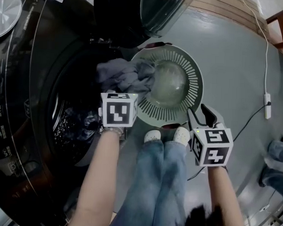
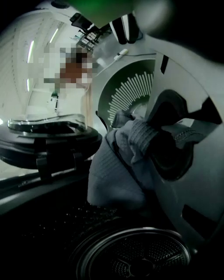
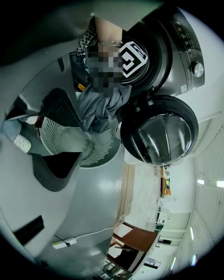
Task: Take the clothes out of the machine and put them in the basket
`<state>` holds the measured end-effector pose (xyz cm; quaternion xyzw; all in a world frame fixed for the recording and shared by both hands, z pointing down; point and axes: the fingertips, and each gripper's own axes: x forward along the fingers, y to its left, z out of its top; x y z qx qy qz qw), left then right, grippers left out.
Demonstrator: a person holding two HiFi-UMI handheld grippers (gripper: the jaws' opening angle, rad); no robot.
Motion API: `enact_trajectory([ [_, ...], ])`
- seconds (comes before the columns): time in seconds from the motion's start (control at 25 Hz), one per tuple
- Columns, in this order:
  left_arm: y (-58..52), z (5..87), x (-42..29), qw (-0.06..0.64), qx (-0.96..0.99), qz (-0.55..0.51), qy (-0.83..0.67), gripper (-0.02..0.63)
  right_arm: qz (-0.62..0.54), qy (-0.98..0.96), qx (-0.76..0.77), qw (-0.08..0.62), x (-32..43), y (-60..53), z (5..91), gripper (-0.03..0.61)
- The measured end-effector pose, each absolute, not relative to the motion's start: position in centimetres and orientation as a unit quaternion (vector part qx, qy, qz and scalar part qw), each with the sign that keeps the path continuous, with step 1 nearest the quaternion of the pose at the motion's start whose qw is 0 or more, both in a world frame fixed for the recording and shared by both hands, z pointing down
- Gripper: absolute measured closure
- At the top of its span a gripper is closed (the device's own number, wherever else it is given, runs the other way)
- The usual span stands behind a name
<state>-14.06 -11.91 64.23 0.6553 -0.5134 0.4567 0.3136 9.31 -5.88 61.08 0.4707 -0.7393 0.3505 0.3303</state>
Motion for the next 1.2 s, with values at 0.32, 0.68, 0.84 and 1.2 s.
enact_trajectory([
  [0.32, -10.8, 63.6, -2.9, 0.362, 0.731, 0.385, -0.432, 0.531, 0.363, -0.719, 0.500, 0.319, 12.4, -5.7, 61.2, 0.416],
  [0.68, -11.0, 61.0, 5.1, 0.395, 0.783, 0.308, -0.370, 0.531, 0.372, -0.698, 0.530, 0.305, 15.1, -6.6, 60.9, 0.423],
  [0.84, -10.9, 61.4, 4.8, 0.394, 0.779, 0.315, -0.373, 0.529, 0.380, -0.695, 0.531, 0.301, 14.9, -6.5, 61.0, 0.425],
  [1.2, -11.5, 63.0, 1.4, 0.392, 0.746, 0.324, -0.429, 0.281, 0.381, -0.699, 0.520, 0.308, 13.7, -6.1, 61.2, 0.440],
])
